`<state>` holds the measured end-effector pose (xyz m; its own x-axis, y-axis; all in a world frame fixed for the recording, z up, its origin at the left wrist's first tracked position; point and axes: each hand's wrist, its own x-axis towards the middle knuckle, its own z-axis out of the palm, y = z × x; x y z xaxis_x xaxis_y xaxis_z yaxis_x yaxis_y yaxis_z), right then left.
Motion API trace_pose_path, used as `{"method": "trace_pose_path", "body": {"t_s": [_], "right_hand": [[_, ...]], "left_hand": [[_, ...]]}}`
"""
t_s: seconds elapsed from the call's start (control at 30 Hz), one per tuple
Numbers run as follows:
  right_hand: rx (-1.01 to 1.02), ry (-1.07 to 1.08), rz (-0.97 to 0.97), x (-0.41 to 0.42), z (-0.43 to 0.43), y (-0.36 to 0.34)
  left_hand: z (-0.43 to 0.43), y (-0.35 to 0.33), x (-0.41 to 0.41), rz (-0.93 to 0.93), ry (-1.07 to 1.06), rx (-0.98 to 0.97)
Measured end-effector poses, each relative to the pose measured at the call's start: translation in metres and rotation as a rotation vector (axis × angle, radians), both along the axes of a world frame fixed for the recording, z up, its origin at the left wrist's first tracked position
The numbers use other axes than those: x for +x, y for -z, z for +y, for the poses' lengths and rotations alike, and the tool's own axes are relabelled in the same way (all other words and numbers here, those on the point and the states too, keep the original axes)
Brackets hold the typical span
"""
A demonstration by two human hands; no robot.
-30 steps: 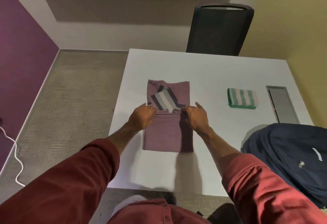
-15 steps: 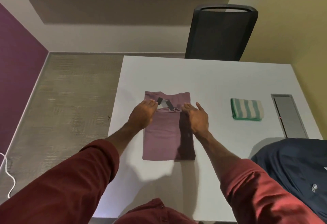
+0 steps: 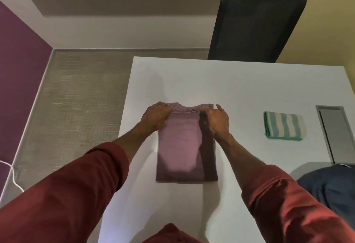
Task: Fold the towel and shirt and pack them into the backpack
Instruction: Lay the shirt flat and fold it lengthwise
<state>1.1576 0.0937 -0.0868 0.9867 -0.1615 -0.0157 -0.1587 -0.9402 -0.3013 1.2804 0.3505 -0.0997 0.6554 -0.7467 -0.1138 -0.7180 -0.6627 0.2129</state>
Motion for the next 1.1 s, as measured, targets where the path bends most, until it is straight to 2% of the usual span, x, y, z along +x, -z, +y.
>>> {"method": "trace_pose_path", "body": {"t_s": [0.17, 0.4, 0.57, 0.67, 0.73, 0.77, 0.87, 0.93, 1.1], "right_hand": [[0.025, 0.000, 0.017, 0.025, -0.002, 0.024], [-0.085, 0.047, 0.043, 0.039, -0.009, 0.053], [-0.016, 0.117, -0.067, 0.016, 0.013, 0.069], [0.055, 0.076, -0.147, -0.021, 0.051, 0.075], [0.039, 0.061, -0.217, -0.049, 0.081, 0.084], [0.028, 0.061, -0.213, -0.061, 0.092, 0.089], [0.018, 0.055, 0.014, -0.082, 0.104, 0.103], [0.012, 0.054, 0.100, -0.088, 0.099, 0.111], [-0.027, 0.020, 0.080, -0.093, 0.090, 0.116]], "left_hand": [[-0.007, 0.017, 0.016, 0.093, -0.031, 0.028], [-0.010, 0.042, 0.024, 0.080, -0.108, 0.071], [-0.015, 0.055, -0.001, -0.069, -0.230, -0.140], [-0.012, 0.071, -0.056, -0.136, -0.169, -0.298], [-0.011, 0.081, -0.091, -0.113, -0.139, -0.359], [-0.011, 0.083, -0.107, -0.077, -0.138, -0.353], [-0.016, 0.096, -0.142, -0.028, -0.151, -0.258], [-0.018, 0.105, -0.150, 0.013, -0.194, -0.150], [-0.016, 0.108, -0.146, 0.006, -0.197, -0.039]]}}
